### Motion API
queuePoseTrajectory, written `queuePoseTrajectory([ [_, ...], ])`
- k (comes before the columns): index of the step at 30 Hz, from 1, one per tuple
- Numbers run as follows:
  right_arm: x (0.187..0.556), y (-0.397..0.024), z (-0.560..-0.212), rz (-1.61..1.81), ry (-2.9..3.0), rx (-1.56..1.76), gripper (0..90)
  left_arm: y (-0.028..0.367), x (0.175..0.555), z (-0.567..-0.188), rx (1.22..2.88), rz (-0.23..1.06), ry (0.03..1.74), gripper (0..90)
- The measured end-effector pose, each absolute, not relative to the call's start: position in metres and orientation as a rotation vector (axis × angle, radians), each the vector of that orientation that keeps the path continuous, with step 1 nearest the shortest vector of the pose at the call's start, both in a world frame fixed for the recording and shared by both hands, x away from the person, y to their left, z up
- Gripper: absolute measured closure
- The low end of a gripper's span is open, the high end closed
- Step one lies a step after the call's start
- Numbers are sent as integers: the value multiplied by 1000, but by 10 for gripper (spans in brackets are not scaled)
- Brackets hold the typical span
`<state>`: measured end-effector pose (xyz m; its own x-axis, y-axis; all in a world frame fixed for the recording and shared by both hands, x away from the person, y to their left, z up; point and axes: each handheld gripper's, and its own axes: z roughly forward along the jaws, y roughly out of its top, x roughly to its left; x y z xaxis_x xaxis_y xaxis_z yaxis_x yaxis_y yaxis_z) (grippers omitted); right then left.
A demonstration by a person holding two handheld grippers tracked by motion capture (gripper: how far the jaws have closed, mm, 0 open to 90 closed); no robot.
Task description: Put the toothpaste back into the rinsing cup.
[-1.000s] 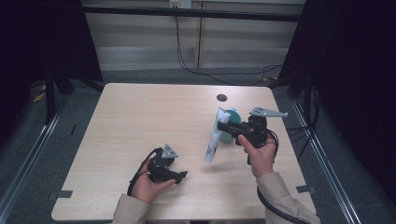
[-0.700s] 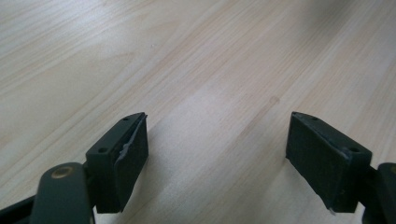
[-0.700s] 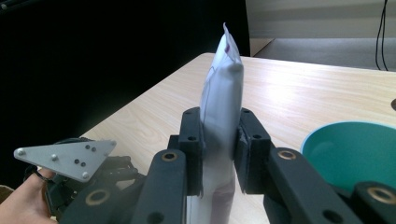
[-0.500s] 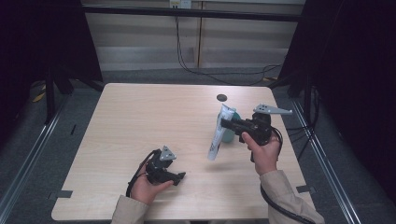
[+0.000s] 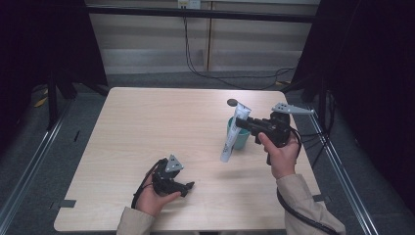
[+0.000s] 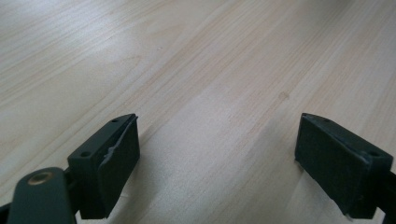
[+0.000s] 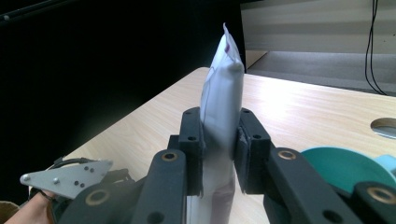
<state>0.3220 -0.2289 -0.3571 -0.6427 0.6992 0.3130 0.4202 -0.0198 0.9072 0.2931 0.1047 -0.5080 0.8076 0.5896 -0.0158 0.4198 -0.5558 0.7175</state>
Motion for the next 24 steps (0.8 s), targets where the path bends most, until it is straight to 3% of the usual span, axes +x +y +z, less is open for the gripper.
queuePoseTrajectory([
  [24, 331, -232, -327, 1702, 1977, 1148, 747, 101, 294, -509, 2260, 271, 718, 35],
])
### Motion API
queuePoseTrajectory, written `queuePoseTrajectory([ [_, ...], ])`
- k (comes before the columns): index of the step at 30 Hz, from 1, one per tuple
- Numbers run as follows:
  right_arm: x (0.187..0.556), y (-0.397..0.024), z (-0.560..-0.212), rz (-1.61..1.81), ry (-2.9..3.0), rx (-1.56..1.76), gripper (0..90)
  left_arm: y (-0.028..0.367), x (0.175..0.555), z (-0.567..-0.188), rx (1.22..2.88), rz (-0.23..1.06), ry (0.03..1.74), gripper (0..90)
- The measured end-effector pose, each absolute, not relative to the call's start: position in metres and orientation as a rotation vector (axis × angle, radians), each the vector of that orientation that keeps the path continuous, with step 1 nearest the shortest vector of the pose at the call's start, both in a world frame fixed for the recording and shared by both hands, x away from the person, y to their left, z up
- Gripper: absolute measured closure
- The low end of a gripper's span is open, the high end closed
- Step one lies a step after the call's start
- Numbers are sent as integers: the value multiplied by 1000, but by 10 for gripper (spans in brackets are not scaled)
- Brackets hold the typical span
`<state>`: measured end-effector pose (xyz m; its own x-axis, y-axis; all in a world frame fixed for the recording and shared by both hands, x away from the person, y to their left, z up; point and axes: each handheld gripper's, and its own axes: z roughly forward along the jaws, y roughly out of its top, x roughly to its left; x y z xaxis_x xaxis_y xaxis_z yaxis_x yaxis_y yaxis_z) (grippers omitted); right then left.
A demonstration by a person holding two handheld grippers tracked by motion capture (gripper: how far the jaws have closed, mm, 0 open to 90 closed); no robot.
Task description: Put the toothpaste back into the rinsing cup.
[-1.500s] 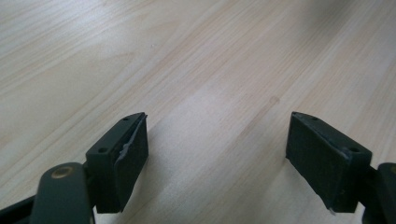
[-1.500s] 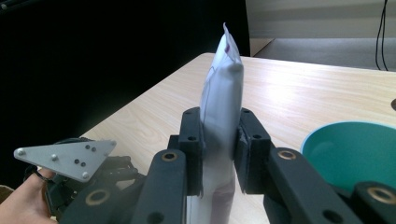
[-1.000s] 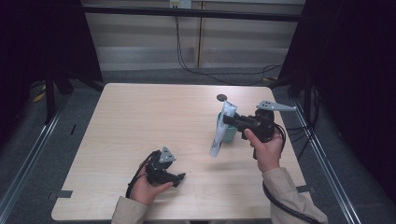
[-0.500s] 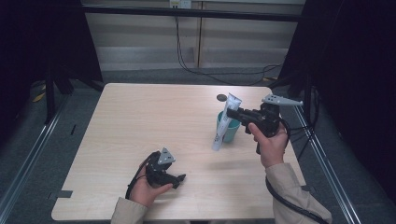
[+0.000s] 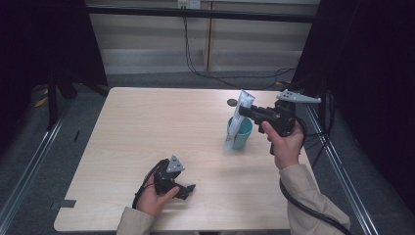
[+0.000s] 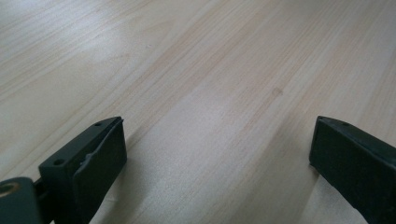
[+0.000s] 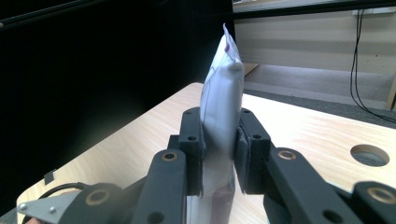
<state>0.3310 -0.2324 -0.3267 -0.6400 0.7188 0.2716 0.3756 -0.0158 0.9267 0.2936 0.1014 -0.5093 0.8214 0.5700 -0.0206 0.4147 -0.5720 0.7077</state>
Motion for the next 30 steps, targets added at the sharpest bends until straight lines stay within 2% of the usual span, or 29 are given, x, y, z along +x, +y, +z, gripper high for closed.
queuePoseTrajectory([
  [30, 354, -249, -303, 1620, 1838, 1196, 748, 101, 294, -509, 2259, 272, 718, 35],
])
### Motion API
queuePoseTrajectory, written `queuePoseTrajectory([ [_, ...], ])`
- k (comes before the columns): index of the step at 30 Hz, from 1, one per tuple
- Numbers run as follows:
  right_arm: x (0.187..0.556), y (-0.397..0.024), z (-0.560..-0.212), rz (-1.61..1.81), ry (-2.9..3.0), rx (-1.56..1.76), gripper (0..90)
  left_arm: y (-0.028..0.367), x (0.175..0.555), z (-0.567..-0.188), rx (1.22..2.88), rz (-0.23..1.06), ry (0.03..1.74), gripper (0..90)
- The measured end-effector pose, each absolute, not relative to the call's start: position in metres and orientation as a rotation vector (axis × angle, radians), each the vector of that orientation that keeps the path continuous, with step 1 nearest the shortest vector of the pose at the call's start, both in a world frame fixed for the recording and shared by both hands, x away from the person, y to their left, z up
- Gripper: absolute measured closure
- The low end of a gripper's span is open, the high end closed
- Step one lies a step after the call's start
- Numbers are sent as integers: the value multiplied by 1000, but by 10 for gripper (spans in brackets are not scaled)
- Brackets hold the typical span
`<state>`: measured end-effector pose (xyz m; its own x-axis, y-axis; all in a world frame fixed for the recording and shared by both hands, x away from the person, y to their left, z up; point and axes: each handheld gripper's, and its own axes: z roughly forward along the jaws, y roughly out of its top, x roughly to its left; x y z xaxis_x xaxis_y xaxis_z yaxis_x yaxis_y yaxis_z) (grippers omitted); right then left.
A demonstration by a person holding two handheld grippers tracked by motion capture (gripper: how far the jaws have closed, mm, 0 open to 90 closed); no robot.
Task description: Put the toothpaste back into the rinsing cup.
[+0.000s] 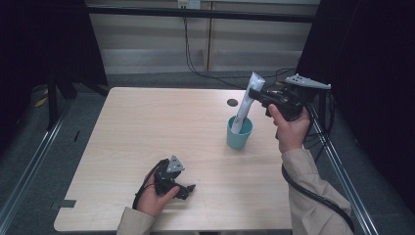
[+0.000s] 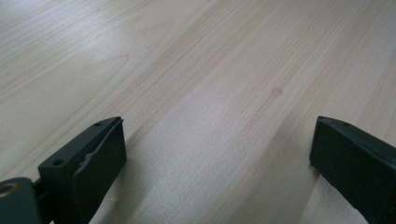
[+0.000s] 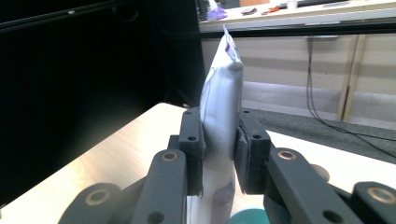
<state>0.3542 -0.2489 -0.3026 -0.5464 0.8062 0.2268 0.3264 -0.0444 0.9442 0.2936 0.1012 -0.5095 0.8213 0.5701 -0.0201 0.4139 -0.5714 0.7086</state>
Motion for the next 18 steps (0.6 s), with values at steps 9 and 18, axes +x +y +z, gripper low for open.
queuePoseTrajectory([
  [9, 361, -253, -301, 1570, 1808, 1203, 747, 101, 294, -509, 2259, 271, 718, 35],
  [18, 367, -255, -305, 1541, 1779, 1222, 747, 101, 294, -509, 2259, 271, 718, 35],
])
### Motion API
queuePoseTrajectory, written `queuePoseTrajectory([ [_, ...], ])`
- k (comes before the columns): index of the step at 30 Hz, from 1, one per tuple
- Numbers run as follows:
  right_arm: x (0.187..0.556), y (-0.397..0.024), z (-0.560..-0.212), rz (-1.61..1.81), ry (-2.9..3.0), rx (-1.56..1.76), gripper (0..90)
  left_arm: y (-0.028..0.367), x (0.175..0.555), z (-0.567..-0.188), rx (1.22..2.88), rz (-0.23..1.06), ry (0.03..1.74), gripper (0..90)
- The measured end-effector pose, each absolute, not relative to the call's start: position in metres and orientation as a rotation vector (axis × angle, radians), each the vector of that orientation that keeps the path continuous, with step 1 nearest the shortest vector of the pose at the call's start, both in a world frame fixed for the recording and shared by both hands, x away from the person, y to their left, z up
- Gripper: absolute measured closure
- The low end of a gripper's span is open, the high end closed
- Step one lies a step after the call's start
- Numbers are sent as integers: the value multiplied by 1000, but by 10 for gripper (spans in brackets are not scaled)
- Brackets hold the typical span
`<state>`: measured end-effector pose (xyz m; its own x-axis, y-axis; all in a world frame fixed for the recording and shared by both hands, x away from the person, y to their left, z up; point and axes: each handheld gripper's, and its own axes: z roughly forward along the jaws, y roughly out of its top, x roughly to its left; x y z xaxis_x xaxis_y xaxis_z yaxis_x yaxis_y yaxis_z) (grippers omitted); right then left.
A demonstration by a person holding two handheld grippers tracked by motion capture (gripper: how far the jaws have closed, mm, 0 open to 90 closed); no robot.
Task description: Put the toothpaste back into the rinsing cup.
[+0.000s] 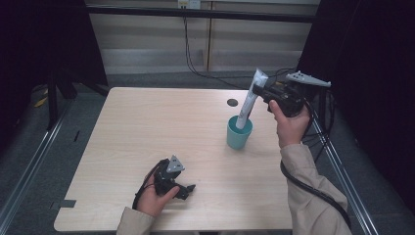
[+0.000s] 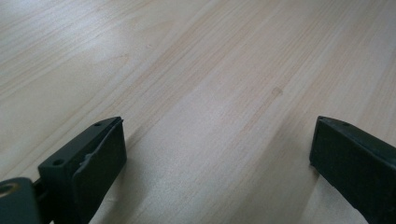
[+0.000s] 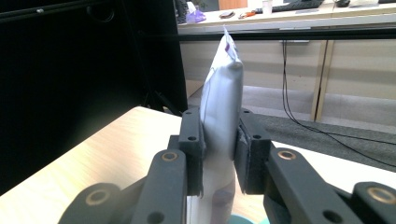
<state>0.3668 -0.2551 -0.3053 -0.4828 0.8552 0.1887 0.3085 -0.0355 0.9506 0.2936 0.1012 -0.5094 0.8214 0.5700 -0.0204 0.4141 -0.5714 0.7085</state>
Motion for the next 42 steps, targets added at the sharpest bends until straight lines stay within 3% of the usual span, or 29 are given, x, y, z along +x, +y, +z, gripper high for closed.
queuePoseTrajectory([
  [42, 382, -255, -353, 1446, 1767, 1282, 745, 101, 293, -510, 2257, 270, 721, 35],
])
